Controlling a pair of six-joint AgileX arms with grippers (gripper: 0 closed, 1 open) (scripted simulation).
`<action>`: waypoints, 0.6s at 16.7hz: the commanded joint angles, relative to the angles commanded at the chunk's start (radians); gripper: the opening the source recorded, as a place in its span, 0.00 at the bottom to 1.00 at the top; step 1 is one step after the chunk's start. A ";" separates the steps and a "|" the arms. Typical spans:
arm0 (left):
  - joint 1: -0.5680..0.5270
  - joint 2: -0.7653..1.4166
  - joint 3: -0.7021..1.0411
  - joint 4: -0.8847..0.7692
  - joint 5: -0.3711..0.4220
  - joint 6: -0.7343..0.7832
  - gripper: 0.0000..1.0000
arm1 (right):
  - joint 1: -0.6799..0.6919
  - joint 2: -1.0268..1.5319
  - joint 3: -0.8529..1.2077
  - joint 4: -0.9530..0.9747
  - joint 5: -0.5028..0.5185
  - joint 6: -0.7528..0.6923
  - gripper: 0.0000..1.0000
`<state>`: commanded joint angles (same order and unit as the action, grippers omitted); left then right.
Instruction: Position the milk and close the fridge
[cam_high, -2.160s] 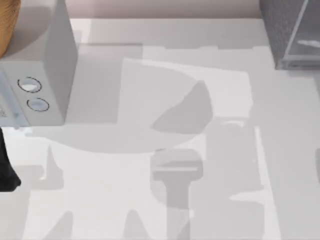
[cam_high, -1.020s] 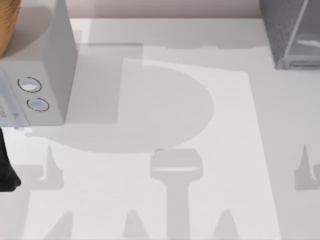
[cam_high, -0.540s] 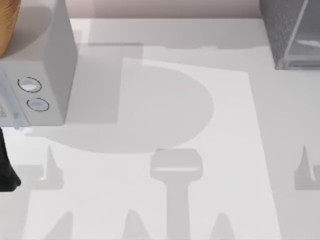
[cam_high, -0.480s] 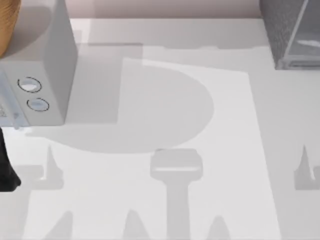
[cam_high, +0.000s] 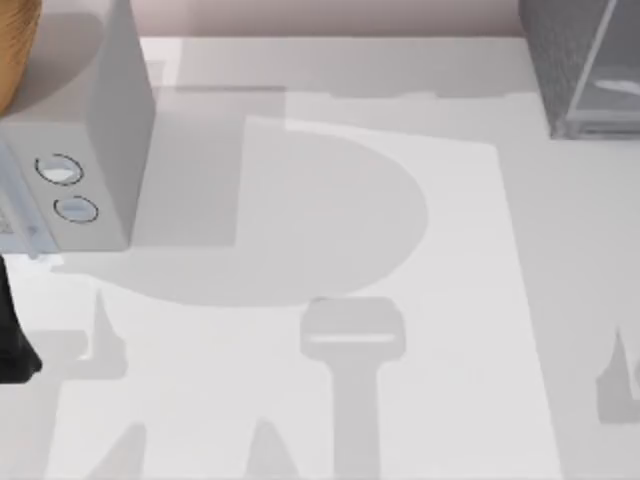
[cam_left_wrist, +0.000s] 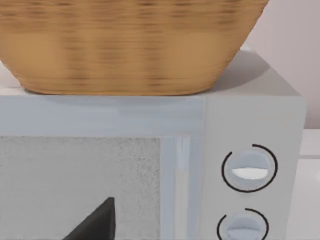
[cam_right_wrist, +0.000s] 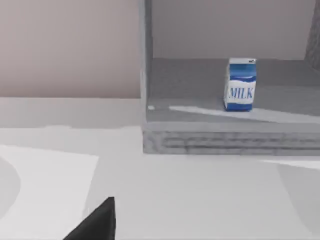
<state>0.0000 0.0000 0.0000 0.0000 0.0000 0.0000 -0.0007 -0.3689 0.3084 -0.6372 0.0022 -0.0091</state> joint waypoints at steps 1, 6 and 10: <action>0.000 0.000 0.000 0.000 0.000 0.000 1.00 | 0.000 -0.049 0.040 -0.095 0.001 -0.002 1.00; 0.000 0.000 0.000 0.000 0.000 0.000 1.00 | -0.001 -0.276 0.225 -0.546 0.005 -0.005 1.00; 0.000 0.000 0.000 0.000 0.000 0.000 1.00 | 0.000 -0.397 0.325 -0.773 0.006 -0.003 1.00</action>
<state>0.0000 0.0000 0.0000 0.0000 0.0000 0.0000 -0.0007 -0.7662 0.6338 -1.4098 0.0080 -0.0121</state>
